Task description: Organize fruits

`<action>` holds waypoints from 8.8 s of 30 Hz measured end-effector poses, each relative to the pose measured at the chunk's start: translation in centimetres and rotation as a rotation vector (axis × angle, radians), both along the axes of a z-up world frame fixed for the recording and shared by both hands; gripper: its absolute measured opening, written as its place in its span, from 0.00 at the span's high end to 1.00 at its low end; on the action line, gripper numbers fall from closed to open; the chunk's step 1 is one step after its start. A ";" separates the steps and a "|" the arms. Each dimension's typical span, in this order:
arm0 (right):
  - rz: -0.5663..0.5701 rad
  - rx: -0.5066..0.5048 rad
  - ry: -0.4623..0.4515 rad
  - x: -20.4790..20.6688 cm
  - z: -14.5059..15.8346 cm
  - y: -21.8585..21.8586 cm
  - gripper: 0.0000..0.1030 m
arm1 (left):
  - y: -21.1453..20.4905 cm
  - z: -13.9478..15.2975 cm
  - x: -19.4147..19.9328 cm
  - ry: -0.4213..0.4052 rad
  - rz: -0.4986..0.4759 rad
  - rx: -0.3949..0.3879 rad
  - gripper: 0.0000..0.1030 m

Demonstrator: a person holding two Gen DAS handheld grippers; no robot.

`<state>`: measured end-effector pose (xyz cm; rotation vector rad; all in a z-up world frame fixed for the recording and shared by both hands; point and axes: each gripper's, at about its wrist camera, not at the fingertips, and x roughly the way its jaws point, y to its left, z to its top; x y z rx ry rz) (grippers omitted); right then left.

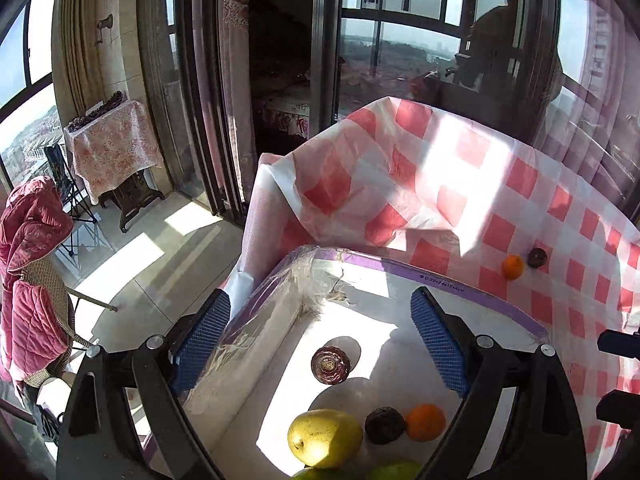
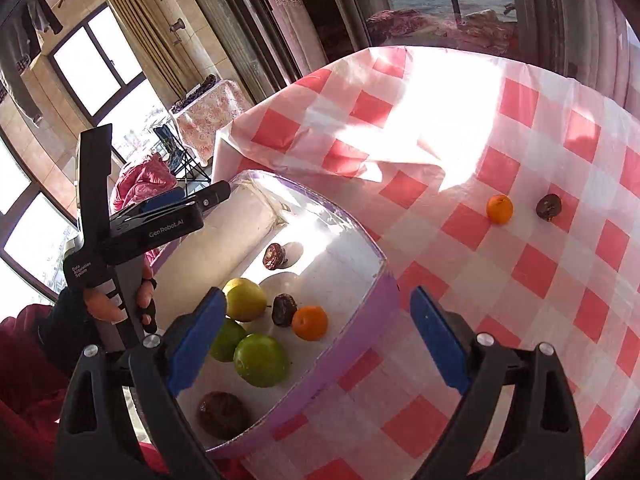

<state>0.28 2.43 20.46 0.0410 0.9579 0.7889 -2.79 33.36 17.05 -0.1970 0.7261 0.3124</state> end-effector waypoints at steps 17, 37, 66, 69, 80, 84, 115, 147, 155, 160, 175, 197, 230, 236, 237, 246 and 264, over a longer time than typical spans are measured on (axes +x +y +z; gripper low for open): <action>-0.438 -0.158 0.166 17.3 -15.8 -13.2 0.17 | -21.3 0.0 12.0 0.108 -0.308 -0.036 0.11; -0.307 -0.298 -0.072 25.6 -19.2 -7.3 0.62 | -27.5 -6.4 11.5 0.325 -0.349 0.071 0.11; -0.451 -0.190 0.026 13.6 -19.2 -17.5 0.62 | -28.0 -15.1 23.6 0.388 -0.248 -0.072 0.66; -0.452 -0.199 0.030 13.1 -19.2 -17.4 0.62 | -29.6 -15.0 20.5 0.391 -0.317 -0.080 0.66; -0.450 -0.266 0.042 10.8 -19.0 -15.1 0.62 | -31.9 -14.4 13.5 0.429 -0.524 -0.020 0.66; -0.452 -0.296 0.038 9.8 -18.5 -14.0 0.62 | -31.5 -13.7 12.9 0.425 -0.557 -0.016 0.66; -0.596 -0.414 -0.042 -3.6 -9.5 -11.6 0.62 | -26.5 -2.9 1.3 0.176 -0.784 -0.094 0.66; 0.062 -0.349 -0.038 -1.6 -6.9 16.5 0.62 | -2.1 -7.4 -7.0 0.424 -0.426 -0.055 0.65; 0.045 -0.556 0.125 3.4 -13.4 21.7 0.62 | -4.6 -11.6 -8.8 0.630 -0.548 -0.021 0.65; 0.120 -0.669 0.159 3.6 -15.6 24.5 0.62 | -3.9 -12.9 -8.4 0.687 -0.488 -0.005 0.65; 0.070 -0.611 0.188 2.9 -15.2 23.5 0.30 | -3.8 -11.8 -8.0 0.653 -0.477 -0.013 0.25; -0.015 -0.314 0.043 -2.9 -6.7 15.9 0.10 | -3.5 -8.3 -7.3 0.449 -0.416 0.003 0.14; -0.005 -0.369 0.057 -3.1 -8.2 16.6 0.09 | -4.0 -9.1 -6.7 0.481 -0.415 0.046 0.14; -0.008 -0.377 0.056 -3.1 -8.2 16.6 0.08 | -3.9 -9.0 -6.7 0.483 -0.416 0.049 0.14; -0.008 -0.377 0.055 -3.1 -8.2 16.6 0.08 | -3.9 -9.0 -6.7 0.483 -0.415 0.048 0.14; -0.004 -0.396 0.039 -3.1 -8.0 16.5 0.07 | -3.7 -9.2 -6.5 0.499 -0.389 0.031 0.14; 0.156 -0.372 -0.024 -1.4 -7.9 19.0 0.06 | -2.7 -9.5 -5.7 0.560 -0.145 0.137 0.13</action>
